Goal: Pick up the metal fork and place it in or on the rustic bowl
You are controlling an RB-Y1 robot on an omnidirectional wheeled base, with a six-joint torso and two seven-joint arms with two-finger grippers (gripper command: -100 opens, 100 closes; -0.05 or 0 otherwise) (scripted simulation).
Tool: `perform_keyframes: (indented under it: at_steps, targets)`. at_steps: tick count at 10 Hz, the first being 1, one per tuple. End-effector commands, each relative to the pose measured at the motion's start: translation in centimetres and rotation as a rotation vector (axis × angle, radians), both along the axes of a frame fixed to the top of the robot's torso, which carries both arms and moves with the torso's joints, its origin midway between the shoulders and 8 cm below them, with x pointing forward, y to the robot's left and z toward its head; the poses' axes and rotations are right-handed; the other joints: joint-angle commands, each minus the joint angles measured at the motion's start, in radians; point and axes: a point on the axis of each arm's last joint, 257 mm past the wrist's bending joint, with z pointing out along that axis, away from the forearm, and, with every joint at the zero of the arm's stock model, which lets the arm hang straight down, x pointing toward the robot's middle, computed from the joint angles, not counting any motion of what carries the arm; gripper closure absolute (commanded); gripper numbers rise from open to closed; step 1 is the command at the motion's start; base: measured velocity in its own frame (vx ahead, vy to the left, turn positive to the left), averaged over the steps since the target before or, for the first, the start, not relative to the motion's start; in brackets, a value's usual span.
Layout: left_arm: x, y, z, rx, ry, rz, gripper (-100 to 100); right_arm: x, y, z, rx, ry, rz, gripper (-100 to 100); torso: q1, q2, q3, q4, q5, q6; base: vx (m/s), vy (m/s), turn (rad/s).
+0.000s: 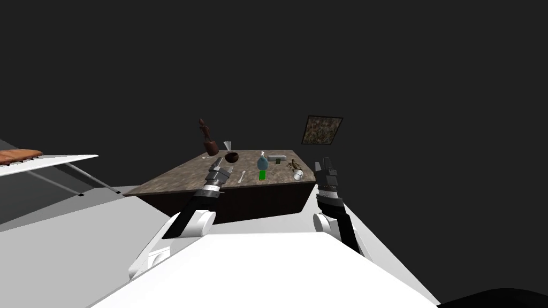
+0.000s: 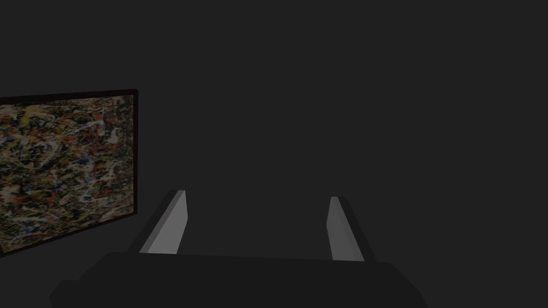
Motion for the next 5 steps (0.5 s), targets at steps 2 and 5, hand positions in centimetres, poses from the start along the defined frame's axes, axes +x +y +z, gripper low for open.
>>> perform_keyframes:
  at_steps: [2, 5]
  targets:
    - [1.2, 1.4, -1.4, -0.027, 0.072, 0.006, -100, 0.0, 0.0, 0.0, 0.0, 0.0, 0.0, 0, 0.0, 0.0, 0.0, 0.0, 0.0, 0.001, -0.004, 0.006, -0.162]
    - [2.0, 2.7, -2.8, -0.055, 0.137, 0.016, -100, 0.0, 0.0, 0.0, 0.0, 0.0, 0.0, 0, 0.0, 0.0, 0.0, 0.0, 0.0, 0.001, -0.003, 0.003, -0.1]
